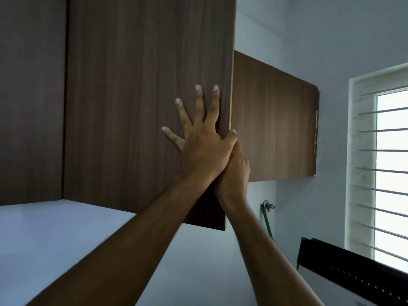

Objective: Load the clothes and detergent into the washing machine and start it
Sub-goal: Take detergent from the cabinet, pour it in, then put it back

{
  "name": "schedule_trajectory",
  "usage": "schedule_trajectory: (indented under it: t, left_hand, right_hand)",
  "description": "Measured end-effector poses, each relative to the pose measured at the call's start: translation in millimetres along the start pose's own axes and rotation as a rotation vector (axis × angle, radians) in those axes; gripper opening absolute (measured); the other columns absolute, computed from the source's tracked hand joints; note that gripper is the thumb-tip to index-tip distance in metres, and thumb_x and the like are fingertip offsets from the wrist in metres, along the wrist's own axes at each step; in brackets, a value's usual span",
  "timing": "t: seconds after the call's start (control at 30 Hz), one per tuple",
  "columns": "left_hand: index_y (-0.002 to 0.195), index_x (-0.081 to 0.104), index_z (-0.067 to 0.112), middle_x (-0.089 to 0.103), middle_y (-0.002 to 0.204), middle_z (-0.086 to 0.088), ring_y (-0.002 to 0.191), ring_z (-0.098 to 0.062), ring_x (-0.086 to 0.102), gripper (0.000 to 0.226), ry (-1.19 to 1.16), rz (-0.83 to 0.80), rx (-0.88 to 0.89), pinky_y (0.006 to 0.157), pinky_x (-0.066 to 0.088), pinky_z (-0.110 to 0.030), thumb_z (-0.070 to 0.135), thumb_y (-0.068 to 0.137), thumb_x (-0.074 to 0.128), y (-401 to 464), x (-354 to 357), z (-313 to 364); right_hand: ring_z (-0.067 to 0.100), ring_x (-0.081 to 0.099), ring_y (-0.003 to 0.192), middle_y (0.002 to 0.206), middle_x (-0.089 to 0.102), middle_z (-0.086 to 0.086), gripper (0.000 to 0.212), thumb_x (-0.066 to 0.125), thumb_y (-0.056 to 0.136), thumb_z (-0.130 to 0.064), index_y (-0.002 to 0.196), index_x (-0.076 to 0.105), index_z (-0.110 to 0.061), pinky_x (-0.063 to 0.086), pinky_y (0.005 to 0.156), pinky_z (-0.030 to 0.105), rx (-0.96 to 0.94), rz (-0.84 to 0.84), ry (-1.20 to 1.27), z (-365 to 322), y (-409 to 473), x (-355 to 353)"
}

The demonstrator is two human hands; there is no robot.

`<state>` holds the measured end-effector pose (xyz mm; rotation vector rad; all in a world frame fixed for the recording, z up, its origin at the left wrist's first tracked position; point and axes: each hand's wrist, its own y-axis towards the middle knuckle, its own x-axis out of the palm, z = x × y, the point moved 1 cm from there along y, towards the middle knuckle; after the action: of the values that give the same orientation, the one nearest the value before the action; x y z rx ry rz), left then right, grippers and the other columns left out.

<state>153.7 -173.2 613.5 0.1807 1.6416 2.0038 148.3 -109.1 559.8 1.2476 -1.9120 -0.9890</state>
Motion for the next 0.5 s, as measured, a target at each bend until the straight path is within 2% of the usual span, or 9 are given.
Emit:
schedule_trajectory:
  t: [0.13,0.23,0.3,0.33,0.4,0.47,0.5]
  left_hand:
    - [0.153,-0.008,0.049,-0.017,0.163,0.015,0.149,-0.025,-0.024,0.088,-0.088,-0.041,0.011,0.108,-0.009,-0.076,0.052,0.091,0.054,-11.1,-39.8,3.9]
    - [0.152,-0.005,0.05,-0.013,0.164,0.017,0.151,-0.024,-0.019,0.088,-0.167,-0.059,0.005,0.109,-0.008,-0.076,0.048,0.091,0.057,-19.6,-72.5,6.3]
    - [0.153,-0.002,0.049,-0.01,0.164,0.018,0.152,-0.025,-0.014,0.088,-0.219,-0.068,-0.009,0.11,-0.005,-0.075,0.044,0.091,0.059,-24.9,-96.1,7.3]
    - [0.153,-0.001,0.049,-0.007,0.164,0.018,0.152,-0.025,-0.01,0.087,-0.241,-0.071,-0.016,0.112,-0.001,-0.074,0.043,0.091,0.06,-27.7,-109.1,6.7]
    - [0.153,0.004,0.048,0.0,0.164,0.016,0.152,-0.028,0.001,0.087,-0.283,-0.05,-0.029,0.115,0.016,-0.069,0.042,0.089,0.063,-32.2,-136.5,1.1]
    - [0.154,0.009,0.046,0.01,0.164,0.014,0.15,-0.028,0.019,0.087,-0.323,-0.032,-0.035,0.115,0.032,-0.057,0.042,0.088,0.065,-38.1,-164.7,-5.0]
    - [0.154,0.01,0.045,0.014,0.164,0.013,0.148,-0.027,0.026,0.086,-0.338,-0.031,-0.038,0.115,0.035,-0.052,0.041,0.089,0.066,-40.9,-177.6,-7.3]
  right_hand:
    - [0.003,0.062,0.056,0.074,0.066,-0.01,0.055,0.037,0.089,-0.057,0.111,0.059,-0.011,0.047,0.051,0.014,0.009,0.017,0.009,-37.0,-21.4,0.9]
    - [0.002,0.062,0.052,0.069,0.065,-0.008,0.038,0.042,0.1,-0.044,0.11,0.058,-0.012,0.046,0.048,0.013,0.017,0.021,-0.006,-64.0,-38.7,2.4]
    - [0.004,0.062,0.05,0.067,0.065,-0.006,0.035,0.043,0.101,-0.045,0.109,0.058,-0.014,0.051,0.048,0.019,0.027,0.013,0.006,-82.3,-49.5,6.3]
    - [0.006,0.064,0.052,0.068,0.066,-0.005,0.037,0.043,0.1,-0.048,0.109,0.058,-0.015,0.055,0.05,0.025,0.026,0.014,0.01,-92.6,-56.5,8.6]
    - [0.009,0.066,0.056,0.071,0.066,-0.007,0.044,0.042,0.098,-0.055,0.11,0.057,-0.016,0.06,0.057,0.035,-0.01,0.004,-0.006,-115.4,-70.3,15.4]
    - [0.013,0.067,0.063,0.078,0.067,-0.007,0.057,0.036,0.092,-0.063,0.111,0.057,-0.013,0.061,0.063,0.039,-0.066,-0.023,-0.037,-139.1,-83.3,21.7]
    - [0.016,0.068,0.067,0.081,0.067,-0.004,0.061,0.034,0.088,-0.062,0.113,0.057,-0.011,0.061,0.067,0.04,-0.087,-0.04,-0.032,-149.9,-88.5,24.5]
